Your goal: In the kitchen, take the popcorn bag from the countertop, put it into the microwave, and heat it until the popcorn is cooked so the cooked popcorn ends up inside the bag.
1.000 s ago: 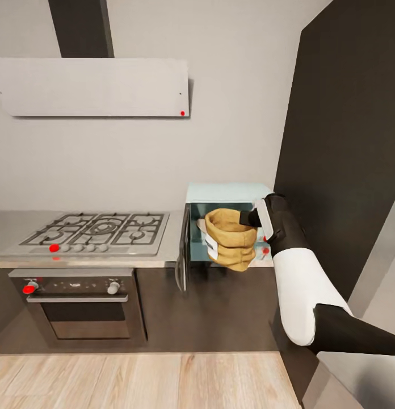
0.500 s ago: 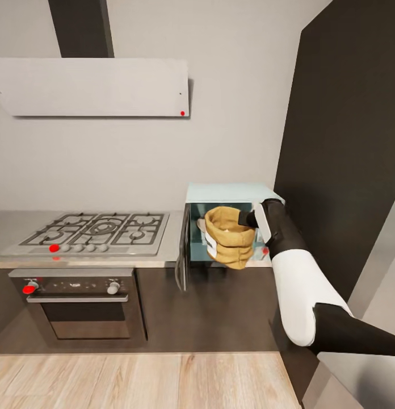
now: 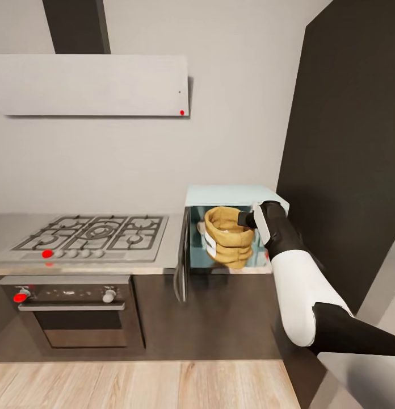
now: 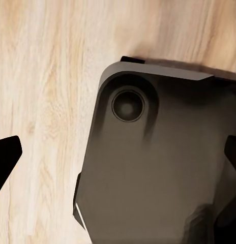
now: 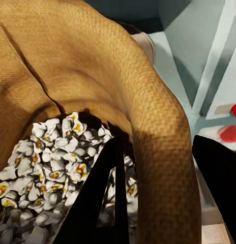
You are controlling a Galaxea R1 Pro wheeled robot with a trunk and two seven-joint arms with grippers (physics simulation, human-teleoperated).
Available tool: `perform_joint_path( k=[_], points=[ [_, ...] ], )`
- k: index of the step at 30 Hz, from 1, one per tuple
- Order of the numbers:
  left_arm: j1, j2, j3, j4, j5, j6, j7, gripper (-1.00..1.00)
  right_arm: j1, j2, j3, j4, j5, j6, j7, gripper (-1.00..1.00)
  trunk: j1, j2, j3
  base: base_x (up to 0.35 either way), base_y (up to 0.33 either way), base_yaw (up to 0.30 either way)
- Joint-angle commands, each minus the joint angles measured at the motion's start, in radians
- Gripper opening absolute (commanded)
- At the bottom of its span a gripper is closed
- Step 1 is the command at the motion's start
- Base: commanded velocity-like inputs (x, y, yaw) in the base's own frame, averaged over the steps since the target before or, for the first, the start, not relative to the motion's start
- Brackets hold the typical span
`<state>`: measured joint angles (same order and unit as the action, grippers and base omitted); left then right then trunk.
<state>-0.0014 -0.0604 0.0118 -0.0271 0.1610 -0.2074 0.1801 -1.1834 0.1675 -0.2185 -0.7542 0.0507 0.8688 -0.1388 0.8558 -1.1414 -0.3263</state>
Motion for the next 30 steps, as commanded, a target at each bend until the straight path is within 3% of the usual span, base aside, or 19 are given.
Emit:
perform_joint_path(
  k=[1,8,24,30],
  points=[
    [0.0,0.0,0.0,-0.001,0.006,-0.003,0.001,1.0,-0.001,0.001,-0.004,-0.001,0.005,0.004,0.001,-1.0,0.001,-0.001,-0.001,0.26,0.0,0.0],
    [0.0,-0.001,0.0,-0.001,0.008,-0.005,0.002,1.0,-0.001,-0.002,-0.004,-0.001,0.006,0.004,0.001,-1.0,0.001,-0.001,-0.001,0.13,0.0,0.0],
    [0.0,-0.001,0.004,-0.002,0.011,-0.007,0.013,1.0,-0.001,-0.004,-0.004,0.0,0.005,0.005,0.0,-1.0,0.001,-0.001,-0.001,-0.042,0.0,0.0],
    [0.0,-0.001,0.004,-0.002,0.011,-0.007,0.013,1.0,-0.001,-0.008,-0.005,0.059,0.012,-0.004,0.001,-1.0,0.001,-0.001,-0.001,0.0,0.0,0.0]
  ],
)
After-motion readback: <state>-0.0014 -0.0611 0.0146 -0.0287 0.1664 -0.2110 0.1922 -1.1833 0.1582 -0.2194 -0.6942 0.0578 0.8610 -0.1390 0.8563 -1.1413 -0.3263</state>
